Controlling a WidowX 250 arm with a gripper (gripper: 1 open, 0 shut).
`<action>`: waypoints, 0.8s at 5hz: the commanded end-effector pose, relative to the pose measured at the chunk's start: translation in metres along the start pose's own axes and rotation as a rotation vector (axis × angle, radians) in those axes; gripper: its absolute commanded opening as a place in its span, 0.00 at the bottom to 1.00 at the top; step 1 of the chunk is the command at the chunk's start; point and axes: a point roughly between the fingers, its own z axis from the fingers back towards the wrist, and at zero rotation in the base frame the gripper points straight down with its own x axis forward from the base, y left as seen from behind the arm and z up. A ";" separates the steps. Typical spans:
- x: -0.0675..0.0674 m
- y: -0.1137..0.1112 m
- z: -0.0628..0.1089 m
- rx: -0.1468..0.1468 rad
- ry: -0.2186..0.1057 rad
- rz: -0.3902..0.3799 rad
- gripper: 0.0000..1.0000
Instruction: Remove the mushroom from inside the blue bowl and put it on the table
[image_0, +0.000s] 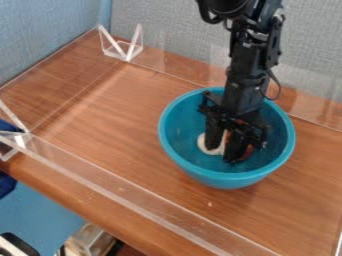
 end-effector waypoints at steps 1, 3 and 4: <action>0.011 0.014 -0.005 -0.002 -0.046 0.003 0.00; 0.012 0.022 -0.004 0.005 -0.045 -0.063 0.00; 0.011 0.027 -0.002 0.014 -0.035 -0.135 0.00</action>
